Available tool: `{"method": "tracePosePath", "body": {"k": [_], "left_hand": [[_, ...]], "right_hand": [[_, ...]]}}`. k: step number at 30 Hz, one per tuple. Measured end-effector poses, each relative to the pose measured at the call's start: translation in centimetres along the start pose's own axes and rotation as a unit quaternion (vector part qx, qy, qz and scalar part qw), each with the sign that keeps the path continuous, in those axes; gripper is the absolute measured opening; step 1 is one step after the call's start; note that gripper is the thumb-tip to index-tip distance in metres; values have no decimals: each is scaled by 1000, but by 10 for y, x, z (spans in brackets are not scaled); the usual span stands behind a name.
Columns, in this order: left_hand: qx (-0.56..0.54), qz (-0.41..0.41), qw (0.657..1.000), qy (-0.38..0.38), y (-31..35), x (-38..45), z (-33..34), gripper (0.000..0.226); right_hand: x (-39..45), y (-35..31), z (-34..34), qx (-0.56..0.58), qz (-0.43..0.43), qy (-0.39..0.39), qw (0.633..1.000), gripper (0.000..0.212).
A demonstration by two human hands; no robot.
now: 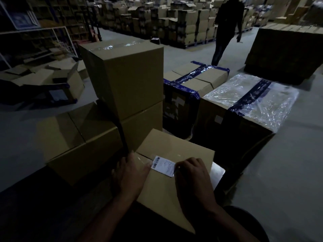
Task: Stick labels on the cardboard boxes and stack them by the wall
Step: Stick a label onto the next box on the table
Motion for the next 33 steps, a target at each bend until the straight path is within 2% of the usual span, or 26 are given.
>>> {"method": "tracePosePath", "body": {"k": [3, 5, 8, 11, 13, 18, 20, 24, 26, 29, 33], "left_hand": [[-51, -52, 996, -52, -12, -6, -9, 104], [-65, -65, 993, -76, -20, -13, -15, 109], [-72, -70, 989, -106, -25, -16, -24, 115], [-75, -63, 991, -95, -17, -12, -27, 120], [-89, -38, 992, -82, -7, -11, -25, 120], [-145, -4, 984, -100, 0, -8, -11, 121], [-150, -3, 985, -91, -3, -8, -8, 122], [-169, 5, 982, -85, -6, -8, -5, 118], [-177, 11, 980, -84, -8, -7, -4, 117], [-184, 15, 979, -81, -7, -7, -3, 116], [-177, 21, 980, -84, -7, -7, -3, 117]], "right_hand": [[16, 12, -4, -5, -80, -56, 995, 6], [26, 21, -3, -12, -133, -100, 986, 6], [36, 33, 1, -27, -152, -140, 978, 11], [36, 22, 1, -39, -119, -139, 982, 15], [28, 7, 2, -44, -82, -99, 991, 17], [5, -11, 5, 46, -14, -30, 998, 25], [3, -12, 6, 39, -10, -22, 999, 25], [-2, -14, 13, 29, -6, -51, 998, 43], [-1, -16, 12, 27, -7, -44, 999, 34], [7, -10, 6, 72, 56, -45, 995, 15], [11, -4, 3, 106, 58, -66, 990, 29]]}}
Point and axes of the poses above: each hand's wrist, its own x-axis towards the middle knuckle, its own z-axis out of the palm, y = z × x, the point moved 1 cm from there along x, towards the middle knuckle, and after that the axes turned 12 degrees about -z, right-handed, at the moved point
